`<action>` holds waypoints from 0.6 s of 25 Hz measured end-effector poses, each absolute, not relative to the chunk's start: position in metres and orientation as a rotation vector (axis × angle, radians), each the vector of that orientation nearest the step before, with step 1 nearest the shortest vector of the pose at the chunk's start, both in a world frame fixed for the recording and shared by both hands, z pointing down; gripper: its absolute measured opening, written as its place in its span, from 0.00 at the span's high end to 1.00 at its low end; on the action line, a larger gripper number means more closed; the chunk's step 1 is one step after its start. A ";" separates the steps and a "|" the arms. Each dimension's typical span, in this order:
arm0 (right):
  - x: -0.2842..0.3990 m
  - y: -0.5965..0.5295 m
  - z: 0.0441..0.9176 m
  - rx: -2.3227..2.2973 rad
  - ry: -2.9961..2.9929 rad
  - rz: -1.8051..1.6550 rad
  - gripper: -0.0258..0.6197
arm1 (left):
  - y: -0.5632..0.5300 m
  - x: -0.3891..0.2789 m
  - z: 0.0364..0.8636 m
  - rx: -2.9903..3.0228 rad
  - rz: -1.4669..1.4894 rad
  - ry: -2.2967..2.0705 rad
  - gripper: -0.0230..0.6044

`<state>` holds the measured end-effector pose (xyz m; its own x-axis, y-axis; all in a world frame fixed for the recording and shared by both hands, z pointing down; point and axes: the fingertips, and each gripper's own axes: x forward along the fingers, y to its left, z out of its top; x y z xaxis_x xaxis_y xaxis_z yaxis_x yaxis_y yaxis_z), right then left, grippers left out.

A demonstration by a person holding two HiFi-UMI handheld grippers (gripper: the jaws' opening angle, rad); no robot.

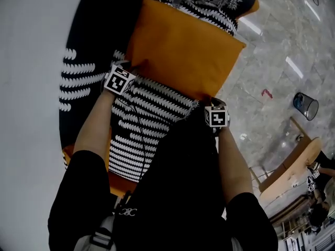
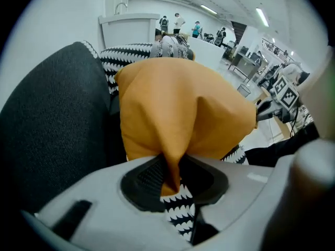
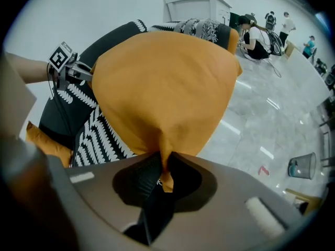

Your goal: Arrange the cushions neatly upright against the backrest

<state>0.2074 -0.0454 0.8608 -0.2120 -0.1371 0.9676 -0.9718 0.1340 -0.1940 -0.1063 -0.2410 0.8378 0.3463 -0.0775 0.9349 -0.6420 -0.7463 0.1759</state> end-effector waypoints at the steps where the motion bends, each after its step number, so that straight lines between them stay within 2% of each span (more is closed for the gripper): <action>1: 0.210 -0.049 0.857 1.132 -1.535 1.171 0.88 | -0.243 -0.102 0.833 2.101 1.395 -0.636 0.85; 4: 0.216 -0.058 0.844 1.162 -1.542 1.138 0.91 | -0.251 -0.092 0.817 2.114 1.343 -0.672 0.92; 9: 0.243 -0.083 0.799 1.295 -1.552 1.114 0.92 | -0.266 -0.073 0.769 2.137 1.209 -0.741 0.93; 15: 0.312 -0.140 0.712 1.527 -1.606 1.071 0.93 | -0.257 -0.036 0.691 2.191 1.062 -0.738 0.93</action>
<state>0.3116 -0.1404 0.7116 -0.0933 -0.4461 0.8901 -0.9932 -0.0207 -0.1144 -0.0364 -0.2567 0.6914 0.5280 -0.2217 0.8198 -0.6911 -0.6733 0.2630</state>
